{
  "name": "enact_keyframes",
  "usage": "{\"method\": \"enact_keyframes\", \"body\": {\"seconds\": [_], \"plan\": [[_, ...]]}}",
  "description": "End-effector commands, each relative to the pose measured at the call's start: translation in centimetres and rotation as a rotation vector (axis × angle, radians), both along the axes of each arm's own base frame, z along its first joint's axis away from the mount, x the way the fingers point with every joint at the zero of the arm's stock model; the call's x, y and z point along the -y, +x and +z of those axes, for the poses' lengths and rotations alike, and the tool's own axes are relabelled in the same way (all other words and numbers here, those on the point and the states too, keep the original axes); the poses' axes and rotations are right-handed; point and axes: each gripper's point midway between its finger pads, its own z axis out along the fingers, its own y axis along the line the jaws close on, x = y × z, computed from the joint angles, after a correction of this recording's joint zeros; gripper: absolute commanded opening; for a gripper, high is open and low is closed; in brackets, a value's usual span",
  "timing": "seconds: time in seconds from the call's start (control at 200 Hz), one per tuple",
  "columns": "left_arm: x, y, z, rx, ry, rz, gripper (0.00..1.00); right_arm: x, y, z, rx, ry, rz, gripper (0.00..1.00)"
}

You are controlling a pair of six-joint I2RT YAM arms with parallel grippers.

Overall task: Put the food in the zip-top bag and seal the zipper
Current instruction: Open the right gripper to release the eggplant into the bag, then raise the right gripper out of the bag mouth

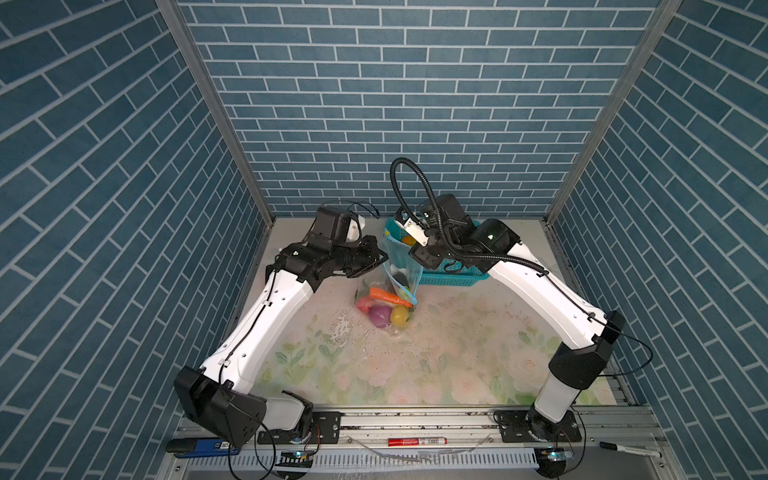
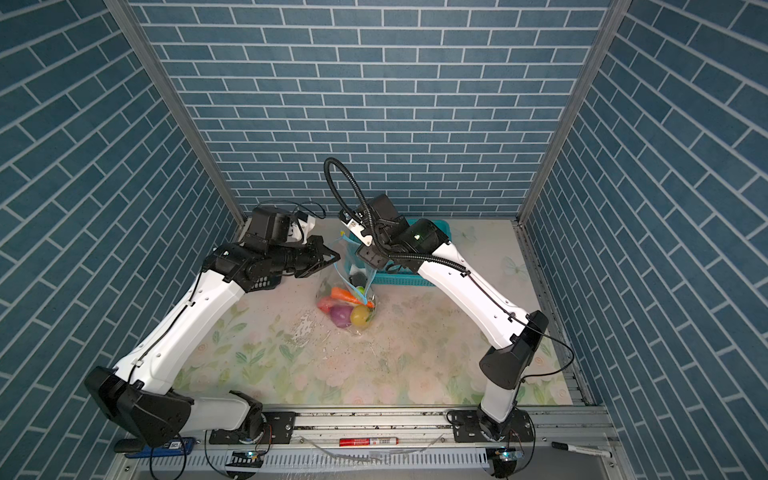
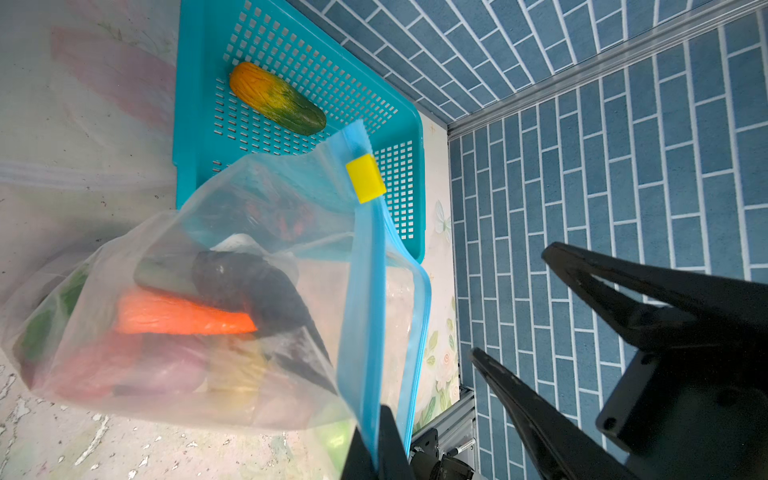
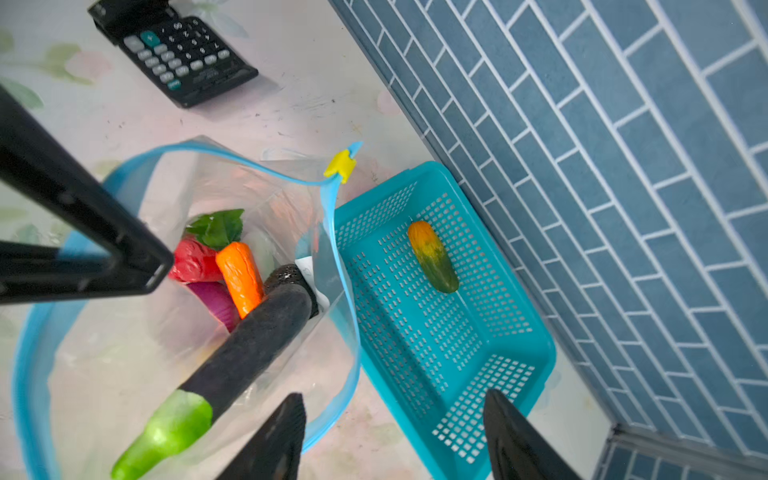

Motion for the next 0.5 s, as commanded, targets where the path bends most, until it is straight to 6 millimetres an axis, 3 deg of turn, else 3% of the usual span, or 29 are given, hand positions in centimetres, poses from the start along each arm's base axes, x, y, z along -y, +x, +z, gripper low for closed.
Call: {"method": "enact_keyframes", "body": {"seconds": [0.0, 0.205, 0.37, 0.495], "plan": [[0.4, 0.2, 0.7, 0.033, -0.017, -0.015, 0.0, 0.8, -0.7, 0.7, -0.081, 0.22, -0.167, 0.72], [0.5, 0.2, 0.9, 0.04, -0.02, -0.02, 0.0, 2.1, -0.1, -1.5, -0.247, 0.407, -0.291, 0.74], [0.5, 0.2, 0.8, 0.04, -0.021, -0.022, 0.0, 0.2, -0.8, -3.1, -0.416, 0.559, -0.273, 0.76], [0.5, 0.3, 0.9, 0.043, -0.022, -0.021, 0.0, -0.7, -1.1, -4.4, -0.509, 0.575, -0.277, 0.74]]}}
